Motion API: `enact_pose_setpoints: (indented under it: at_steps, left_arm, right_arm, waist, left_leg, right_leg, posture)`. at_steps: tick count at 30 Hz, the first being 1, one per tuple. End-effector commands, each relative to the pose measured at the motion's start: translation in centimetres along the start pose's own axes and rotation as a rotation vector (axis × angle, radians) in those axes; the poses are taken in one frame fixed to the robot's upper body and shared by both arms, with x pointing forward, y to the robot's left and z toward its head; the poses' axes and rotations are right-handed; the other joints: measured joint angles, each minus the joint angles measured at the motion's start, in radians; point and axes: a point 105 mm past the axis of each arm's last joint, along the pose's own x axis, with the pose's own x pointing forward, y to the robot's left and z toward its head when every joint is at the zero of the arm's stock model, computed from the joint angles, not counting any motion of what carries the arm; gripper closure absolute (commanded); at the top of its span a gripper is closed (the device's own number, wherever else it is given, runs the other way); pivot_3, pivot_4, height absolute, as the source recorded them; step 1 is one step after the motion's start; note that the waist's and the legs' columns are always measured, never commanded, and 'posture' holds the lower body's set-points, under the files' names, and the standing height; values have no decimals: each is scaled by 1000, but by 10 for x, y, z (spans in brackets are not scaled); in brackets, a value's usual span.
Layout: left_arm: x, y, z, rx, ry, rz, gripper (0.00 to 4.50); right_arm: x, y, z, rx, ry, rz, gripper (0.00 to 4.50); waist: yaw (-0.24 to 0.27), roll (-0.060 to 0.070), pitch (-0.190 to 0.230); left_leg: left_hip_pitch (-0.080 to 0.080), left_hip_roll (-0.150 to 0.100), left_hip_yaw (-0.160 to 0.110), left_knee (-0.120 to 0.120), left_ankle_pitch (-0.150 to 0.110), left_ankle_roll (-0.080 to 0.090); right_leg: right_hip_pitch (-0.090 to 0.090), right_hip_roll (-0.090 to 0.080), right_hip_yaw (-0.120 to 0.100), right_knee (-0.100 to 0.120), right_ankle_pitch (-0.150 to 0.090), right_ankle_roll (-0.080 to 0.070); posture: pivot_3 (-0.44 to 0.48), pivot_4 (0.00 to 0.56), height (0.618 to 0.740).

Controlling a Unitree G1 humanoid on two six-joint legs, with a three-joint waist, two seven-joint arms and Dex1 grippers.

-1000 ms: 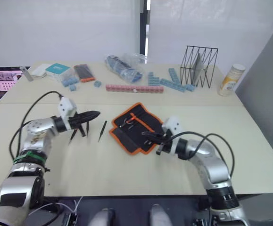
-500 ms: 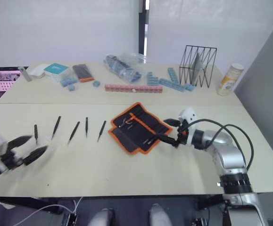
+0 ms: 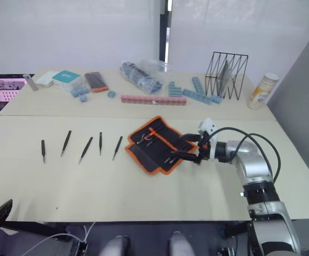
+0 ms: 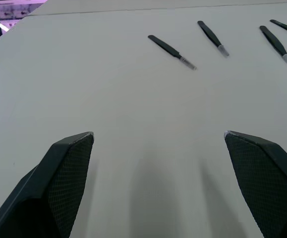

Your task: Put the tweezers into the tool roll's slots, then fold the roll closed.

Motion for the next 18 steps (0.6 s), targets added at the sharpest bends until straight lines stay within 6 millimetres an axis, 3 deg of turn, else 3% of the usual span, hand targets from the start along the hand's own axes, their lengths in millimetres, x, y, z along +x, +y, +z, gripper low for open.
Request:
enact_pose_setpoints:
  at_steps: [1, 8, 12, 18]
  left_arm:
    - [1, 2, 13, 20, -44, 21, 16]
    - [36, -10, 24, -48, -14, 25, 16]
    - [73, -13, 38, -100, -5, 114, 16]
    - [103, -23, 33, -105, 79, 205, 16]
  right_arm:
    - [0, 1, 13, -33, -18, 15, 0]
    - [4, 24, 34, -36, -37, 115, 0]
    - [7, 45, 53, -134, -40, 169, 0]
    - [9, 61, 77, -174, -82, 192, 0]
  waist:
    - [-1, 0, 0]
    - [0, 0, 0]
    - [3, 0, 0]
    - [-7, -1, 0]
  left_leg:
    - [0, 0, 0, 0, 0, 0]
    - [0, 0, 0, 0, 0, 0]
    - [0, 0, -1, 1, 0, 0]
    - [0, 0, -2, 1, 1, 1]
  right_leg:
    - [0, 0, 0, 0, 0, 0]
    - [0, 1, 0, 1, 0, 0]
    - [0, 1, 0, 2, 0, 1]
    - [1, 2, 1, 3, 2, 4]
  posture:
    - [0, 150, 740]
    - [0, 150, 740]
    - [0, 150, 740]
    - [0, 150, 740]
